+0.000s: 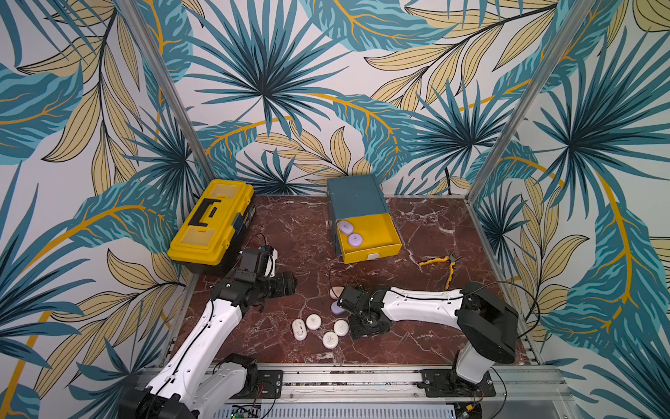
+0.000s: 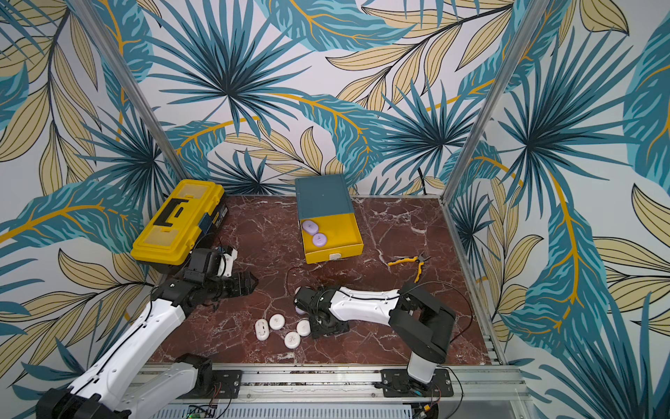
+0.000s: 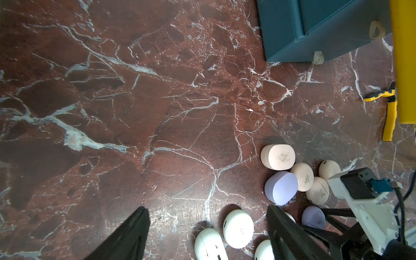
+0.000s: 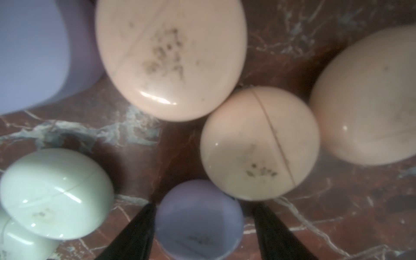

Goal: Put the bluetooth earphones in the drawer according to color
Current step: Pick up the Bluetooth earphone from the center of the board, then place the bluetooth earphone in the drawer.

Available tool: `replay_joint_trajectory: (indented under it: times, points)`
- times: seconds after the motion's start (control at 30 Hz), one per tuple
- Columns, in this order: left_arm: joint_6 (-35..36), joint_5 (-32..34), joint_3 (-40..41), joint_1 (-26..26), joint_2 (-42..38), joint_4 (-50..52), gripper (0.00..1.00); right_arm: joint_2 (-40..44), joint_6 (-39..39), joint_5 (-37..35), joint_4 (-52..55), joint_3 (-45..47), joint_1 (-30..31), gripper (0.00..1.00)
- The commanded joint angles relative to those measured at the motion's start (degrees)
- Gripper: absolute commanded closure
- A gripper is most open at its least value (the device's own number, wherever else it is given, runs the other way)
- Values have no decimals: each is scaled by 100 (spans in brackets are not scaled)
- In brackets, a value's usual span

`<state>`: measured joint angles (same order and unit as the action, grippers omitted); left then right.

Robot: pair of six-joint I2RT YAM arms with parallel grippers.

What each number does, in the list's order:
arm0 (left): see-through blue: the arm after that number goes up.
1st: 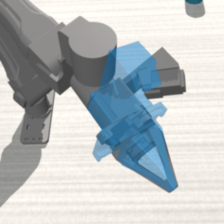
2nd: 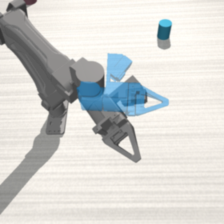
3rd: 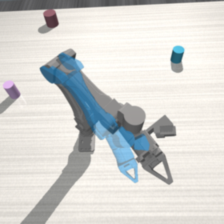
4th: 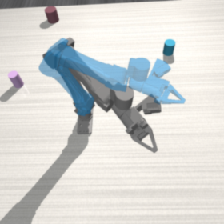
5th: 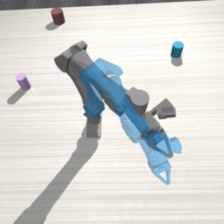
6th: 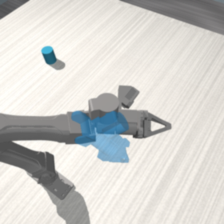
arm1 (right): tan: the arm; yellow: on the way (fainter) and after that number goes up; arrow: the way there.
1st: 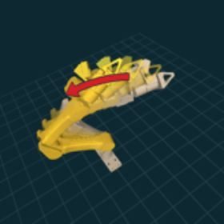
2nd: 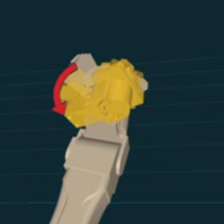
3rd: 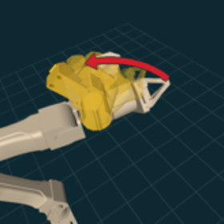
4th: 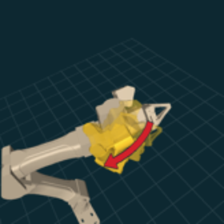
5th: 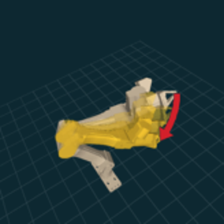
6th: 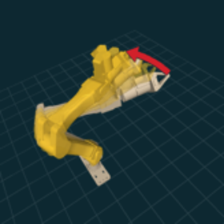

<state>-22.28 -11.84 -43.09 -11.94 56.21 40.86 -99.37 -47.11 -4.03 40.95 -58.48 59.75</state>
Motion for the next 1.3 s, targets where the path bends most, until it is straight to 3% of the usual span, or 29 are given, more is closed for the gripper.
replay_joint_trajectory:
  times: [0.0,0.43,0.87,1.1,1.27]
  points:
    - [93,-54,126,28,-39,-113,14,-253,128,-115,36,-101,-10,29]
    - [93,-55,142,34,-36,-118,14,-240,176,-290,177,-191,-7,44]
    - [92,-50,139,33,-41,-113,14,1657,278,-351,1425,-196,278,50]
    - [93,-66,130,33,-27,-125,14,2945,648,-648,2480,-1006,310,50]
    - [93,-74,128,34,-3,-138,14,2936,958,-1313,3135,-2283,285,49]
